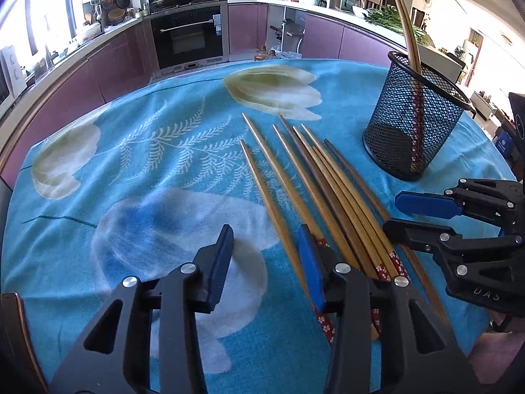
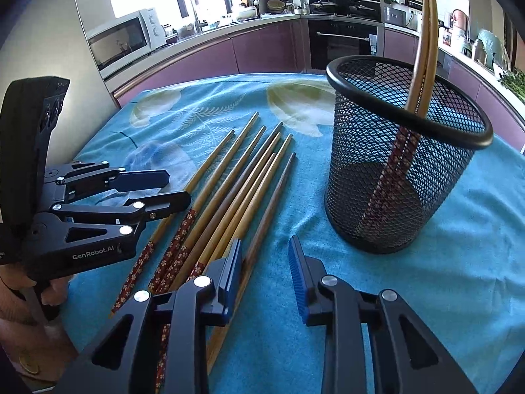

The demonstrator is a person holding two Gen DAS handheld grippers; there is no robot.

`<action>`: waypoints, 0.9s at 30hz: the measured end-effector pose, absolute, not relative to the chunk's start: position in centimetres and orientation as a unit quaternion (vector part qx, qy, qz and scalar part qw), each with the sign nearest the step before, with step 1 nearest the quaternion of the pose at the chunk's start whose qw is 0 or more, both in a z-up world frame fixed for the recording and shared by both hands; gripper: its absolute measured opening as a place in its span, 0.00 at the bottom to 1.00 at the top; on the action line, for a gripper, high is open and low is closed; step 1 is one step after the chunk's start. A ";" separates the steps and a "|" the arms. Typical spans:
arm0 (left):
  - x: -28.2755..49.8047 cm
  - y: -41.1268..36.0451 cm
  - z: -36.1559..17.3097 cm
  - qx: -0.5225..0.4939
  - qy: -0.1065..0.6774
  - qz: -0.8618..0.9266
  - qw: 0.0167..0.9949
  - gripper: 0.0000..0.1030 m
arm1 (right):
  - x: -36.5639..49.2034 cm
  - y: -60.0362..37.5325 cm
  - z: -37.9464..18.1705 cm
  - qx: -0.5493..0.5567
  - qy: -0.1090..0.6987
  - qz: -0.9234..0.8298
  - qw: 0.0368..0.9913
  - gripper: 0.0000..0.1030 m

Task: Organize utensils
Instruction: 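Close the right gripper on another wooden chopstick, then lift the chopstick upright with the right gripper into the mesh cup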

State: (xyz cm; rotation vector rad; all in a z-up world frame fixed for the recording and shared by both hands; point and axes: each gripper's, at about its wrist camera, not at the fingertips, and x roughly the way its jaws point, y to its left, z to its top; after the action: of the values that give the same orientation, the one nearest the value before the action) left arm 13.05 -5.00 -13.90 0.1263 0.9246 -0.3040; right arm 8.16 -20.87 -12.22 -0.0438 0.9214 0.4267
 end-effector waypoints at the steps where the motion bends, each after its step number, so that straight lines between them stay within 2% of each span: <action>1: 13.2 -5.1 -13.9 0.062 0.444 -0.145 0.882 0.38 | 8.4 -20.8 -12.3 -0.019 0.441 0.203 0.874 0.24; 7: 13.9 -5.4 -13.8 0.057 0.444 -0.146 0.882 0.20 | 9.0 -20.6 -12.4 -0.006 0.441 0.202 0.874 0.10; 13: 13.6 -5.1 -13.8 0.036 0.443 -0.144 0.884 0.09 | 8.9 -21.3 -12.4 0.024 0.444 0.206 0.872 0.08; 27: 11.7 -4.4 -11.9 0.017 0.420 -0.159 0.893 0.08 | 7.6 -22.6 -10.5 0.051 0.419 0.232 0.876 0.06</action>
State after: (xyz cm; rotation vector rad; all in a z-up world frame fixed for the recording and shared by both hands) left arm 11.67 -4.44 -11.91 0.0351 0.8710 -0.3297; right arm 7.62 -22.62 -10.52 0.1062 0.8744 0.4841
